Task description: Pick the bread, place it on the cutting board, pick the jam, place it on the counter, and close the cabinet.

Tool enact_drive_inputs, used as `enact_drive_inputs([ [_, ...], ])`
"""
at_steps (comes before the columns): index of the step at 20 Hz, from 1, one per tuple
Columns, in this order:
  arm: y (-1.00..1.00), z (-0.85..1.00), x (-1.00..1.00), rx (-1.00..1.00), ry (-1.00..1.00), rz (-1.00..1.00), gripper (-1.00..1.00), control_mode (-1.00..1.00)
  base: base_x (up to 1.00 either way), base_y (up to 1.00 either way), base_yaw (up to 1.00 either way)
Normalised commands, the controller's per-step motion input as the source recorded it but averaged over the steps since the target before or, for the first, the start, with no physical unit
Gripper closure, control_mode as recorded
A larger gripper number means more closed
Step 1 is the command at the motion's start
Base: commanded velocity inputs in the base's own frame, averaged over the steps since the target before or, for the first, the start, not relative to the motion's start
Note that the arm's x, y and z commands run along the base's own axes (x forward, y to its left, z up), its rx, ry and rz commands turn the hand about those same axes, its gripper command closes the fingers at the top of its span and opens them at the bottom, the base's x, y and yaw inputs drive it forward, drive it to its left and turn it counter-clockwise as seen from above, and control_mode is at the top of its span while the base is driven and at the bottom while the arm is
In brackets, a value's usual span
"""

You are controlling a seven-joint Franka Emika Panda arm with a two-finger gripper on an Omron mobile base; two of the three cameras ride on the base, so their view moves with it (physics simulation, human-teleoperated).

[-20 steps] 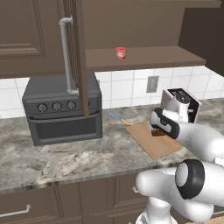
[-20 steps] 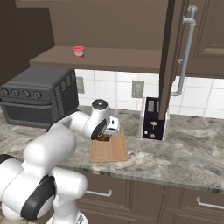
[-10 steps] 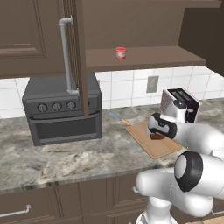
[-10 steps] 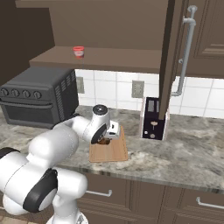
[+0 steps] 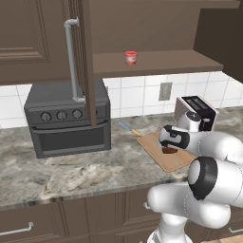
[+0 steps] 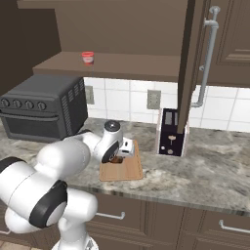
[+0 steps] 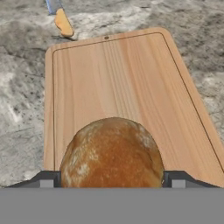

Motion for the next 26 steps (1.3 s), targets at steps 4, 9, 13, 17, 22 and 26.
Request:
enact_drive_inputs([
  [4, 0.0, -0.13, 0.03, 0.0, 0.0, 0.0, 1.0, -1.0, 0.0, 0.0, 0.0],
  [9, 0.0, -0.14, 0.02, 0.0, 0.0, 0.0, 1.0, -1.0, 0.0, 0.0, 0.0],
  [13, 0.0, -0.13, 0.03, 0.0, 0.0, 0.0, 1.0, -1.0, 0.0, 0.0, 0.0],
  [17, 0.0, -0.11, 0.03, 0.0, 0.0, 0.0, 1.0, -1.0, 0.0, 0.0, 0.0],
  [22, 0.0, -0.05, 0.0, 0.0, 0.0, 0.0, 1.0, -1.0, 0.0, 0.0, 0.0],
  [26, 0.0, 0.0, 0.0, 0.0, 0.0, 0.0, 1.0, -1.0, 0.0, 0.0, 0.0],
])
